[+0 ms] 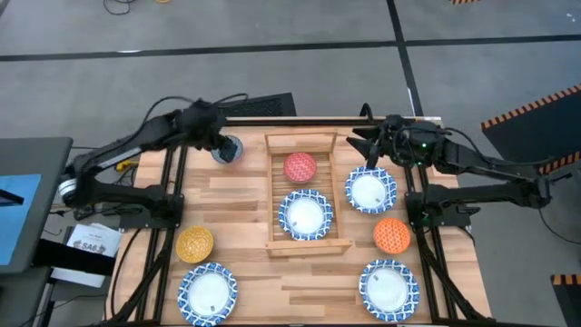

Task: Place and stack bowls onto a shelf
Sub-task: Stack the blue bowl on top of the red bowl on the shelf

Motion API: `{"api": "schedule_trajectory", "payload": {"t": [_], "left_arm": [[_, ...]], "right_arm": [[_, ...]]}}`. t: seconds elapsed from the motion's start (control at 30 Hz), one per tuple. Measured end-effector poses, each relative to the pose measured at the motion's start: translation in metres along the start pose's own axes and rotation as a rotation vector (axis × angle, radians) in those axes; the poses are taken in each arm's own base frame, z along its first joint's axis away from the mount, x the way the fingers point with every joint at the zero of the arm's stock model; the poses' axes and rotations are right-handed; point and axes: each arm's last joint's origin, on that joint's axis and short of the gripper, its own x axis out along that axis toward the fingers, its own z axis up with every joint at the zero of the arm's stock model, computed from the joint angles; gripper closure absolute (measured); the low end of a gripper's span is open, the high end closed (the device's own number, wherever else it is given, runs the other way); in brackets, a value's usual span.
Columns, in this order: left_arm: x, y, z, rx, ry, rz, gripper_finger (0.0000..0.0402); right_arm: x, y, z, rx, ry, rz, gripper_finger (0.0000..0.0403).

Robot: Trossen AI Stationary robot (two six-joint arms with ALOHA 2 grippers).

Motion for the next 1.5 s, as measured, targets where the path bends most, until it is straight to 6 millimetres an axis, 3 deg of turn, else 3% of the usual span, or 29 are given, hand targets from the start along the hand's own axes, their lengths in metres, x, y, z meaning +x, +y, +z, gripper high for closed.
{"api": "schedule_trajectory", "payload": {"t": [0.13, 0.27, 0.53, 0.97, 1.27, 1.5], "left_arm": [[0.043, 0.017, -0.004, 0.043, 0.264, 0.049, 0.0192], [0.078, 0.020, -0.006, 0.144, 0.394, 0.020, 0.0192], [0.120, 0.019, -0.015, 0.244, 0.536, 0.017, 0.0192], [0.147, 0.021, -0.019, 0.372, 0.580, 0.073, 0.0196], [0.155, 0.023, -0.037, 0.401, 0.604, 0.074, 0.0247], [0.156, 0.023, -0.035, 0.425, 0.582, 0.091, 0.0278]], "right_arm": [[0.005, 0.000, -0.003, -0.004, 0.018, -0.008, 0.0148], [0.006, -0.001, -0.005, -0.007, 0.040, -0.017, 0.0148], [0.006, -0.002, -0.007, -0.012, 0.065, -0.028, 0.0148], [0.006, -0.002, -0.007, -0.012, 0.065, -0.028, 0.0148], [0.006, -0.002, -0.007, -0.012, 0.064, -0.028, 0.0148], [0.006, -0.002, -0.007, -0.011, 0.065, -0.028, 0.0148]]}}
